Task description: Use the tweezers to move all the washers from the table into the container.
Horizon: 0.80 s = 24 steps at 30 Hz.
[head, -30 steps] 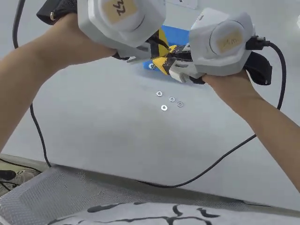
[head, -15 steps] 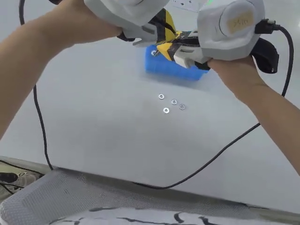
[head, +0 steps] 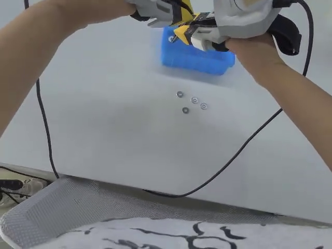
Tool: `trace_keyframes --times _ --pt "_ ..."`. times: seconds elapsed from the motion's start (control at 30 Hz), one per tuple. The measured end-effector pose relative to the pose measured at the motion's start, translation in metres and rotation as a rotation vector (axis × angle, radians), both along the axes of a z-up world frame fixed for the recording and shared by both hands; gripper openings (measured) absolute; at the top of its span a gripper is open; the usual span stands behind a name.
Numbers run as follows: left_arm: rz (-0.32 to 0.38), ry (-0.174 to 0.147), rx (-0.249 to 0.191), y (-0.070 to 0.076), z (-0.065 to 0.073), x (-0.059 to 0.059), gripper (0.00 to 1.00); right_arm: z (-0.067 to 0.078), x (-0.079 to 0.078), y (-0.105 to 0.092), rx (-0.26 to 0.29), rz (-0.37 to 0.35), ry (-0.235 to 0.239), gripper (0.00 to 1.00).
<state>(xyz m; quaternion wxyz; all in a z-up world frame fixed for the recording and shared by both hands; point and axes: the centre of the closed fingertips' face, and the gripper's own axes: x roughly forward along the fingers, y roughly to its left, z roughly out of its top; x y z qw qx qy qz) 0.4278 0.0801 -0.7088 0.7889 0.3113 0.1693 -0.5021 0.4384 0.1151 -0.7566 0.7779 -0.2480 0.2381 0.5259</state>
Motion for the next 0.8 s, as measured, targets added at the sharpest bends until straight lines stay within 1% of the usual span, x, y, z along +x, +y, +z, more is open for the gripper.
trace_keyframes --times 0.03,0.1,0.13,0.2,0.27,0.4,0.53,0.57,0.6,0.63,0.8 --pt "0.001 0.0 0.004 0.0 -0.003 0.001 0.0 -0.005 0.0 0.002 -0.007 0.002 0.003 0.03" --pt "0.001 0.0 0.021 0.001 -0.009 0.003 0.0 -0.007 0.0 0.002 -0.021 0.01 0.001 0.03" --pt "0.001 0.002 0.031 0.002 -0.013 0.004 0.0 -0.014 0.002 0.004 -0.03 0.017 0.003 0.03" --pt "-0.001 0.003 0.042 0.003 -0.017 0.007 0.0 -0.02 0.004 0.005 -0.034 0.022 0.008 0.03" --pt "0.0 0.009 0.044 0.004 -0.02 0.009 0.0 -0.021 0.006 0.004 -0.034 0.018 0.02 0.03" --pt "-0.004 0.008 0.063 0.004 -0.026 0.012 0.0 -0.025 0.011 0.004 -0.042 0.016 0.03 0.03" --pt "-0.006 0.017 0.065 0.004 -0.032 0.015 0.0 -0.029 0.011 0.003 -0.052 0.015 0.04 0.03" --pt "-0.008 0.021 0.064 0.004 -0.035 0.016 0.0 -0.034 0.015 0.002 -0.06 0.015 0.039 0.03" --pt "-0.009 0.023 0.065 0.004 -0.036 0.016 0.0 -0.035 0.015 0.002 -0.061 0.014 0.041 0.03" --pt "-0.01 0.027 0.066 0.004 -0.037 0.017 0.0 -0.04 0.017 0.001 -0.061 0.012 0.048 0.03" --pt "-0.001 0.028 0.066 0.005 -0.039 0.017 0.0 -0.045 0.02 0.002 -0.067 0.009 0.051 0.03"
